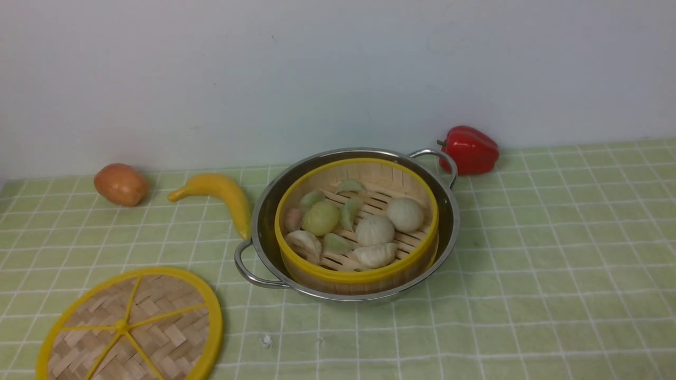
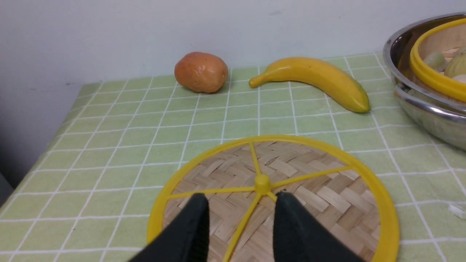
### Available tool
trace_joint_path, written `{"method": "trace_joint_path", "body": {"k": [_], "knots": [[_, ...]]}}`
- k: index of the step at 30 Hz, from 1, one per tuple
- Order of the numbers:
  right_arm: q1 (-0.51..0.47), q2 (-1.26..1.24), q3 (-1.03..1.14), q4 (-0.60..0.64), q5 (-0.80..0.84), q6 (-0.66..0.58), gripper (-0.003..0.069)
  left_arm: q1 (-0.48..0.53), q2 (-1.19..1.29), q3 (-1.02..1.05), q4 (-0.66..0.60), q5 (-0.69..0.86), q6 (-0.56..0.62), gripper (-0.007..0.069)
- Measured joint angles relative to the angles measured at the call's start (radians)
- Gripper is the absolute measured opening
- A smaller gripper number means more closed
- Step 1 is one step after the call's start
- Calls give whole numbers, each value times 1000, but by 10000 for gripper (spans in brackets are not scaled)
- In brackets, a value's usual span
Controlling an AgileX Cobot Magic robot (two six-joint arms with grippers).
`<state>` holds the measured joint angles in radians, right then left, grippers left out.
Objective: Place the steamer in the pot on the green tablecloth, and put the lid on the steamer.
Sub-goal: 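Grasp the bamboo steamer lid lying on the table by its centre knob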
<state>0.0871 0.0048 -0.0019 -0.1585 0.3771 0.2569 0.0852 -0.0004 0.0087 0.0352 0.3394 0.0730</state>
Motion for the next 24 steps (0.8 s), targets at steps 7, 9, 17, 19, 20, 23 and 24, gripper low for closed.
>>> {"method": "trace_joint_path", "body": {"k": [7,9,17,19,20,23,24], "knots": [[0,0,10,15,-1,0,243,0,0,0,0,0,0,243],[0,0,10,15,-1,0,243,0,0,0,0,0,0,243],[0,0,10,15,-3,18,243,0,0,0,0,0,0,243],[0,0,10,15,-3,19,243,0,0,0,0,0,0,243],[0,0,10,15,-3,21,243,0,0,0,0,0,0,243],[0,0,10,15,-3,22,243,0,0,0,0,0,0,243],[0,0,10,15,-3,22,243,0,0,0,0,0,0,243]]}}
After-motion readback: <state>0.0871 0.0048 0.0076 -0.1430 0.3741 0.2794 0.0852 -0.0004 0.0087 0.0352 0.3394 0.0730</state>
